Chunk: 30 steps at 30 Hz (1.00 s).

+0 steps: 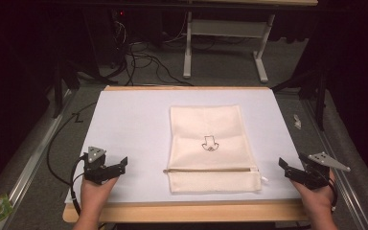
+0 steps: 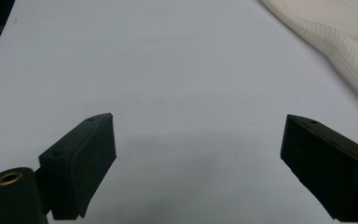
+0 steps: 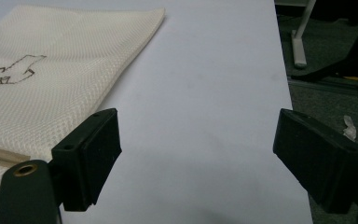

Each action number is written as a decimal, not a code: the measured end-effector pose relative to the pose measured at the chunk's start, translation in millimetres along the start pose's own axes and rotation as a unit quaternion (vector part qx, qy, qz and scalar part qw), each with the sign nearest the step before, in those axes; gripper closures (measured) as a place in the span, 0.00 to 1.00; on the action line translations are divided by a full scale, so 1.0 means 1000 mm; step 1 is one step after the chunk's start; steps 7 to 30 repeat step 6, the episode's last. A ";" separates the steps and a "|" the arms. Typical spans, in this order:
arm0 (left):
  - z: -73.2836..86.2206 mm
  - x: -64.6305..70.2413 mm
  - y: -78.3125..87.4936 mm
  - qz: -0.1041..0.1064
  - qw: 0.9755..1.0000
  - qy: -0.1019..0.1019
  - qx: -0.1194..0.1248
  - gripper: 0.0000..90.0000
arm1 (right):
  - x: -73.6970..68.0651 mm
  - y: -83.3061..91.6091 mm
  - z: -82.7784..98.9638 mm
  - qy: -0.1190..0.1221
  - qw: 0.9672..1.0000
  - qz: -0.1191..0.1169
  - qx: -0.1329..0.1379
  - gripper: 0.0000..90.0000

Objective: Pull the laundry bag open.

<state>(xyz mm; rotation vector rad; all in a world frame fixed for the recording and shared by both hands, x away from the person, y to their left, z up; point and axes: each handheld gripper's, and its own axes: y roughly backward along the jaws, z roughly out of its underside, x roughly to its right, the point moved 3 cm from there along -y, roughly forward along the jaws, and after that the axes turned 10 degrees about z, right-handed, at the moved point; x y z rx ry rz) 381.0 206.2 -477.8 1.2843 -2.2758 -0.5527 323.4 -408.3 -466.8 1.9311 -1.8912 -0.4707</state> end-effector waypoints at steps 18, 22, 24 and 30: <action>0.000 0.010 -0.007 0.012 0.999 -0.028 -0.018 0.04 | -0.013 0.001 -0.005 0.027 1.000 -0.004 0.011 0.15; 0.000 0.010 -0.007 0.012 0.999 -0.028 -0.018 0.04 | -0.013 0.001 -0.005 0.027 1.000 -0.004 0.011 0.15; 0.000 0.010 -0.007 0.012 0.999 -0.028 -0.018 0.04 | -0.013 0.001 -0.005 0.027 1.000 -0.004 0.011 0.15; 0.000 0.010 -0.007 0.012 0.999 -0.028 -0.018 0.04 | -0.013 0.001 -0.005 0.027 1.000 -0.004 0.011 0.15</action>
